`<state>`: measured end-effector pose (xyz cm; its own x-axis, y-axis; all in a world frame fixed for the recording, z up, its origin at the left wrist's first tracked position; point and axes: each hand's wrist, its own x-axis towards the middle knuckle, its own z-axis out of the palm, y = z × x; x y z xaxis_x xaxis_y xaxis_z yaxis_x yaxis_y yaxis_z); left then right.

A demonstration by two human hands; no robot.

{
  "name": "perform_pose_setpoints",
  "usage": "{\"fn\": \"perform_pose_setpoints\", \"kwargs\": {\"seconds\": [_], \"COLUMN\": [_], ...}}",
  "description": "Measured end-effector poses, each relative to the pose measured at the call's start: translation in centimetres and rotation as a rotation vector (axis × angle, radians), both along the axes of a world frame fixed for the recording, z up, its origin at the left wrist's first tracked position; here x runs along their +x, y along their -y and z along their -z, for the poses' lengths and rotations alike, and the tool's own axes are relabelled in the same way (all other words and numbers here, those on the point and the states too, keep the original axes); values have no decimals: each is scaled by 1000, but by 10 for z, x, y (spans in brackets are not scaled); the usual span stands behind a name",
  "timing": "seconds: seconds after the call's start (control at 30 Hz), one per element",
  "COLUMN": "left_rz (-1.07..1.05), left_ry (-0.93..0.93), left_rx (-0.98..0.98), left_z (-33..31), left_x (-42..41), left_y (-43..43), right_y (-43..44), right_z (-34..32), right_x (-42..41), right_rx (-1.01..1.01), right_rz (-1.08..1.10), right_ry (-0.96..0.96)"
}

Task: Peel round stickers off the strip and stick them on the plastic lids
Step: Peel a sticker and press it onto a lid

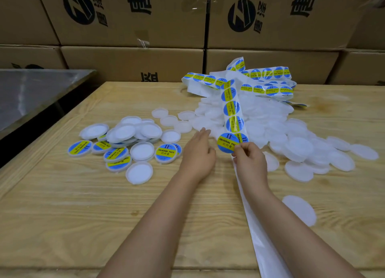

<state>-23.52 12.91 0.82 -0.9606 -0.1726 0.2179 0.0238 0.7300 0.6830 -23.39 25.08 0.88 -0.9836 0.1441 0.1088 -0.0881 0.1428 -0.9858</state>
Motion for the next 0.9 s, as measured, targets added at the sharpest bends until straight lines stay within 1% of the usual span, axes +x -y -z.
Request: {"fn": "perform_pose_setpoints", "kwargs": {"seconds": [0.07, 0.17, 0.2, 0.27, 0.33, 0.53, 0.6, 0.63, 0.8, 0.9], "left_rz": [3, -23, -39, -87, -147, -242, -248, -249, -146, -89], "left_ry": [80, 142, 127, 35, -44, -51, -64, -75, -166, -161], "left_rx": [-159, -281, -322, -378, -356, -271, -211, -148, 346, 579], "left_z": [1, 3, 4, 6, 6, 6, 6, 6, -4, -10], "left_x": [-5, -11, -11, -9, -7, -2, 0, 2, 11, 20], "left_y": [0, -2, -3, -6, -6, 1, 0, 0, -4, -9], "right_y": [2, 0, 0, -1, -1, -1, -2, -2, -2, 0], "right_z": [2, 3, 4, 4, 5, 6, 5, 5, 4, 3], "right_x": [1, -1, -2, -4, -4, -5, -4, -4, -4, -1], "right_rx": [42, 26, 17, 22, 43, 13, 6, 0, -70, -95], "right_rz": [3, 15, 19, 20, 22, 31, 31, 27, -12, -96], "right_ry": [-44, -57, -58, -64, -72, -66, -74, -76, -96, -92]}}
